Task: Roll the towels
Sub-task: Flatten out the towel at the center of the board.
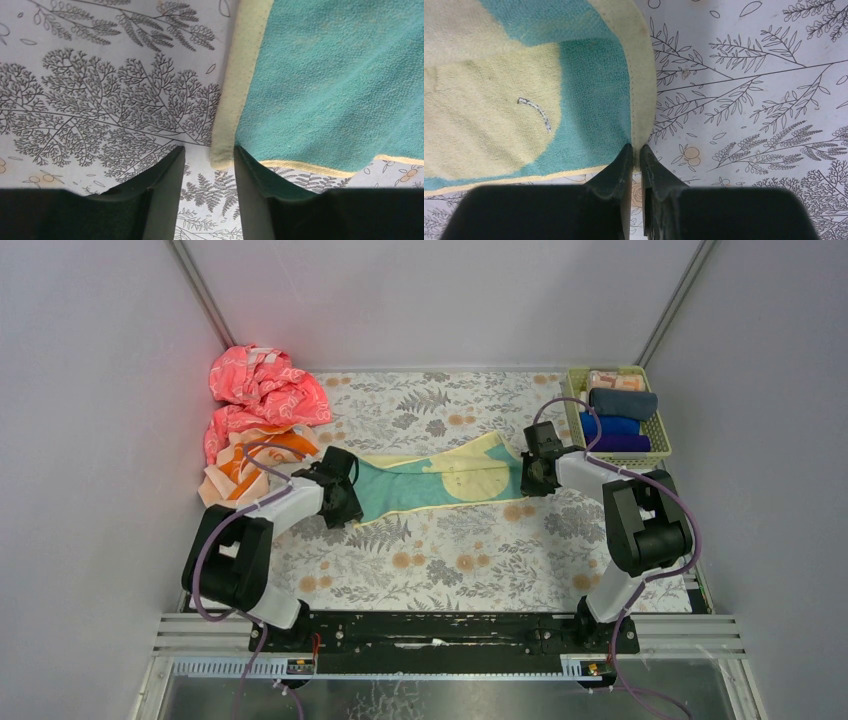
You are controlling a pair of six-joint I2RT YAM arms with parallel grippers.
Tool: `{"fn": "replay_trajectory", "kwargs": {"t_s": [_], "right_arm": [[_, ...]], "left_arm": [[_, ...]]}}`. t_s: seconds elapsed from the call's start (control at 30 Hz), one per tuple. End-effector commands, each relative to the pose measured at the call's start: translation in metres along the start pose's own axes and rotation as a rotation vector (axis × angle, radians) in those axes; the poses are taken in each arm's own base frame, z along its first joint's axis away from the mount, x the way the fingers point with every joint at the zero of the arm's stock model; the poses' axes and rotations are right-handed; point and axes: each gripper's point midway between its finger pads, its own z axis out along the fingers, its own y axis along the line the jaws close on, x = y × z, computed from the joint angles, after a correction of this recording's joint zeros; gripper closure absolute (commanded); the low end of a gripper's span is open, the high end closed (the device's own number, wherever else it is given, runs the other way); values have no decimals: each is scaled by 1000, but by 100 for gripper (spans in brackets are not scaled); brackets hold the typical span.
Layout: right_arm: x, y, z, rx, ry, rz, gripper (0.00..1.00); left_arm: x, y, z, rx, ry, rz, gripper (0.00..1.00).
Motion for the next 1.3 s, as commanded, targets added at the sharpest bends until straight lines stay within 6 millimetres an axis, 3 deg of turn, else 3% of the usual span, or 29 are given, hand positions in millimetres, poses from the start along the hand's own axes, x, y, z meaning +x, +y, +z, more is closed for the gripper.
{"fn": "replay_trajectory", "kwargs": {"t_s": [0.0,0.3,0.37,0.47,0.53,0.63,0.73,0.87,1.03,1.17,1.27], "right_arm": [[33,-11,5,38,98,-18,90],[26,-11,-2,38,67,-13,100],[18,-12,-7,43,40,-11,100],[-4,-13,-19,64,-15,-23,100],[-22,-13,-28,75,-47,-31,100],[-62,-7,-61,62,-144,-28,100],[-98,-4,-99,60,-243,-27,100],[-136,-4,-162,44,-386,-34,100],[-140,-10,-233,-2,-506,-30,100],[-118,-21,-278,-35,-565,-20,100],[-96,-27,-298,-65,-570,-26,100]], "left_arm": [[25,4,17,-41,89,20,64],[39,5,24,-63,114,45,100],[30,3,20,-65,87,52,100],[0,-4,3,-58,10,54,100],[-27,-13,-14,-29,-46,49,100],[-70,-29,-49,15,-146,55,100],[-111,-50,-96,74,-261,70,100],[-148,-70,-166,166,-412,74,100],[-151,-70,-236,261,-520,50,100],[-132,-57,-275,323,-565,16,100],[-115,-48,-291,369,-568,-5,100]]}}
